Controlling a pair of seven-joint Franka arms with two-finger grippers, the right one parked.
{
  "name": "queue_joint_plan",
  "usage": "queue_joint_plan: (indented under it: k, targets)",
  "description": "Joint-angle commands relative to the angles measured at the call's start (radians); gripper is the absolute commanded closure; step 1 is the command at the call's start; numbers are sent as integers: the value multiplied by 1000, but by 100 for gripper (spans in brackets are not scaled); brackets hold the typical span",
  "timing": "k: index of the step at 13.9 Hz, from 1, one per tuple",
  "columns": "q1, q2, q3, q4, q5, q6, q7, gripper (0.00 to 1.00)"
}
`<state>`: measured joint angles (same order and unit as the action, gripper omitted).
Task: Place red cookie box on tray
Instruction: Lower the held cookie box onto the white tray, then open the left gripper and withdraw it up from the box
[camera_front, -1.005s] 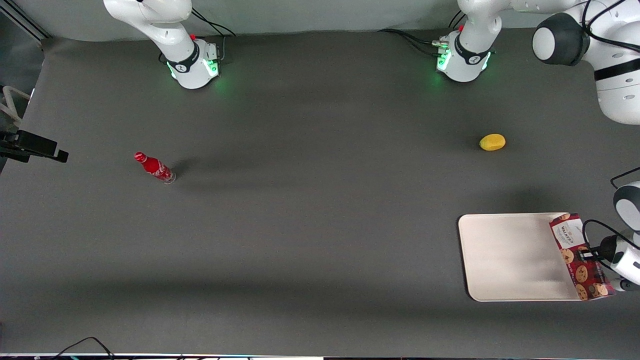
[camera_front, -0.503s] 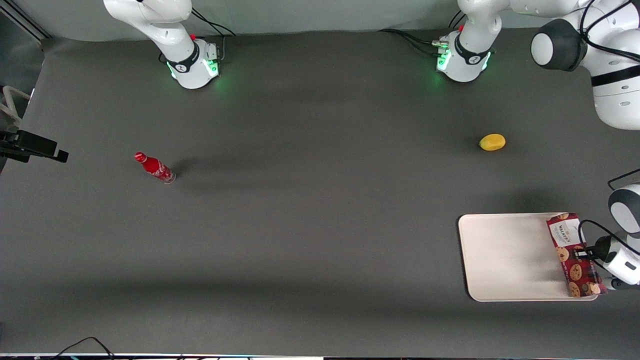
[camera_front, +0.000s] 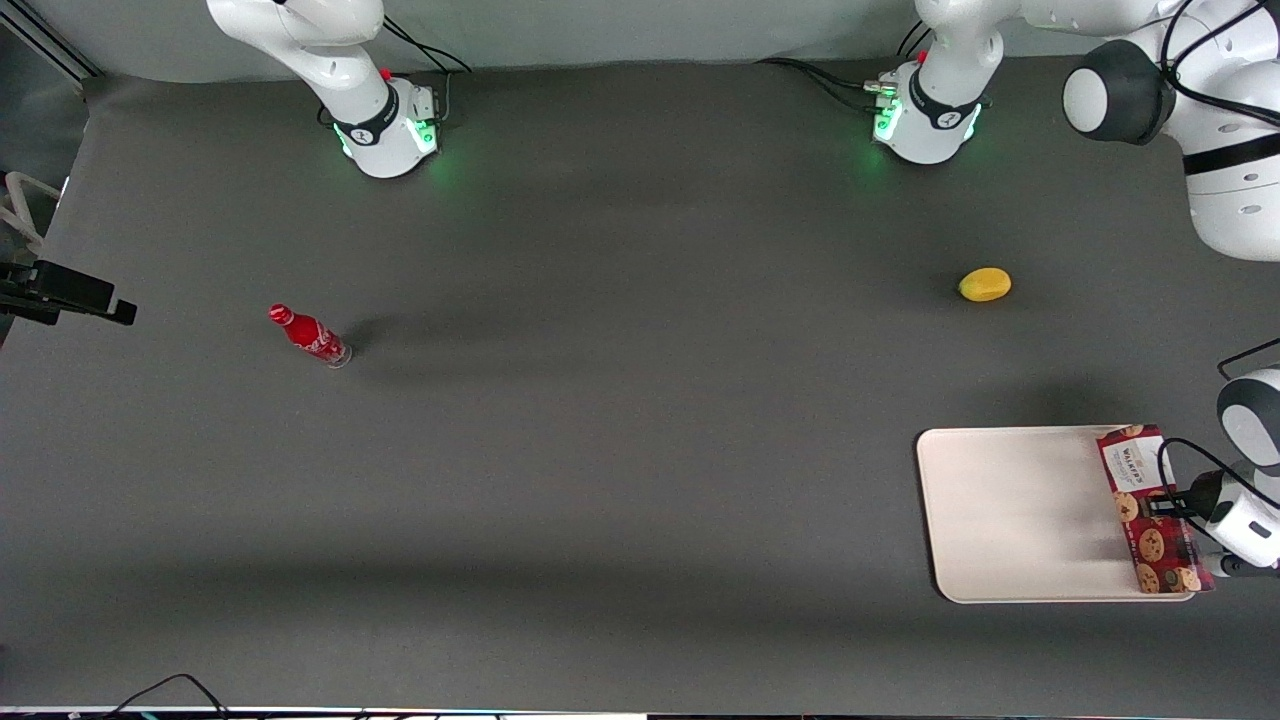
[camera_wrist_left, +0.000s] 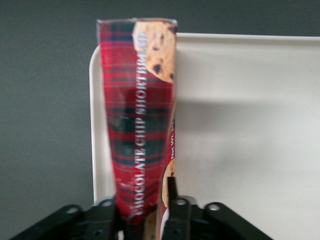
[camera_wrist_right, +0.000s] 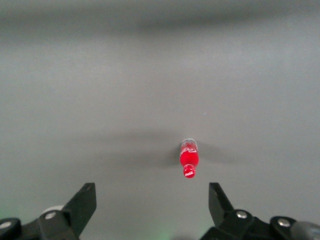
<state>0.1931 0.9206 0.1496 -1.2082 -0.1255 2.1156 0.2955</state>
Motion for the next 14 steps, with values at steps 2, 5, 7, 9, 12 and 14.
queue_joint_plan:
  k: [2, 5, 7, 9, 12, 14]
  targets:
    - [6, 18, -1, 35, -11, -3, 14, 0]
    - [3, 6, -1, 38, -11, -20, 11, 0]
    - [-9, -29, 2, 39, -8, -69, 8, 0]
    - [-36, -90, 4, 39, 3, -149, -15, 0]
    - [-84, -237, 8, 16, 38, -267, -36, 0]
    - [-112, -333, 8, -22, 40, -328, -48, 0]
